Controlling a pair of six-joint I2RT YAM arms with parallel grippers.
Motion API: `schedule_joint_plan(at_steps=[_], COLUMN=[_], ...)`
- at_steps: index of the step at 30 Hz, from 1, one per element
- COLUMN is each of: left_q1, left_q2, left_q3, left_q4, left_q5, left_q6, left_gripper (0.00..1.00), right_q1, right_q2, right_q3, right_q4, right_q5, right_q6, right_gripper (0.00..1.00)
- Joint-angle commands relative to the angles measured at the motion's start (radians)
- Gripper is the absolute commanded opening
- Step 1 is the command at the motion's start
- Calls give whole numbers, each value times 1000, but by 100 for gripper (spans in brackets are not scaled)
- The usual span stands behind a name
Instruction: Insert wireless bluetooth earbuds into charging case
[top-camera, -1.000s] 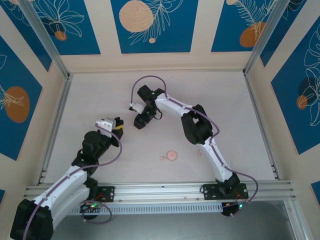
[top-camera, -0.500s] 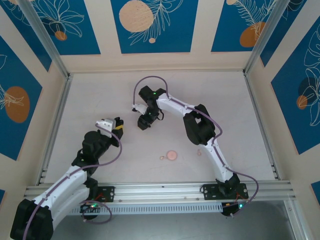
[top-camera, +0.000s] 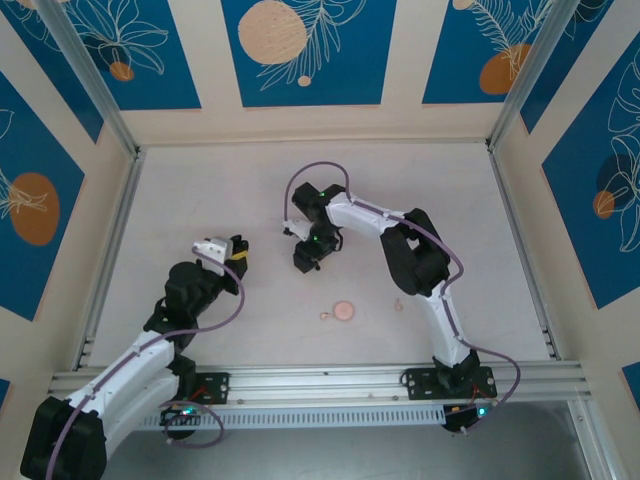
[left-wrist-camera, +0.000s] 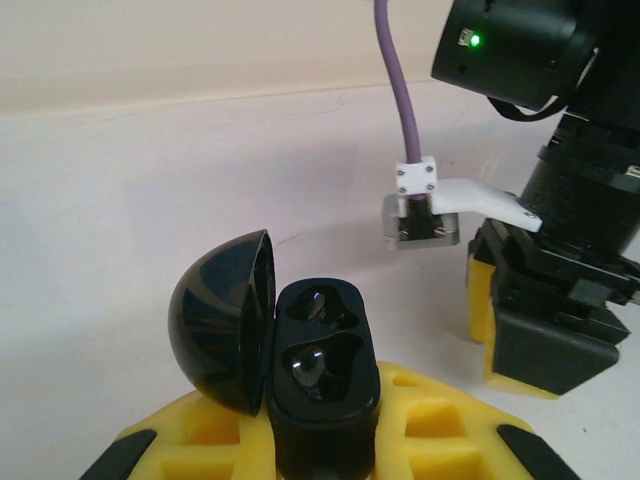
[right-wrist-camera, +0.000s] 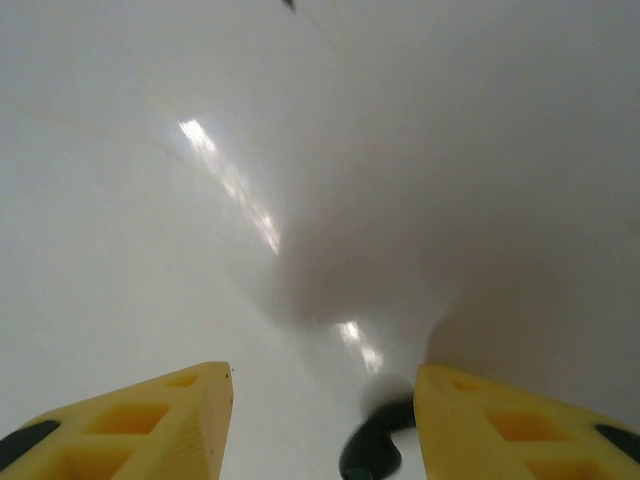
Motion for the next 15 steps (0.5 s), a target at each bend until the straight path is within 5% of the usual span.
schedule_joint_plan(at_steps=[1, 8, 15], left_q1=[15, 15, 15], left_q2=[6, 11, 13], left_q3=[5, 11, 14], left_q4=[39, 38, 33], left_q5=[26, 37, 49], left_q6=[19, 22, 26], left_gripper=[13, 13, 13], right_q1=[-13, -26, -7], right_q2=[-77, -144, -176], right_q3=[-46, -56, -147], right_q4=[-19, 24, 63], right_q5=[-5, -37, 37], right_q6=[45, -37, -531], right_gripper=[51, 52, 55])
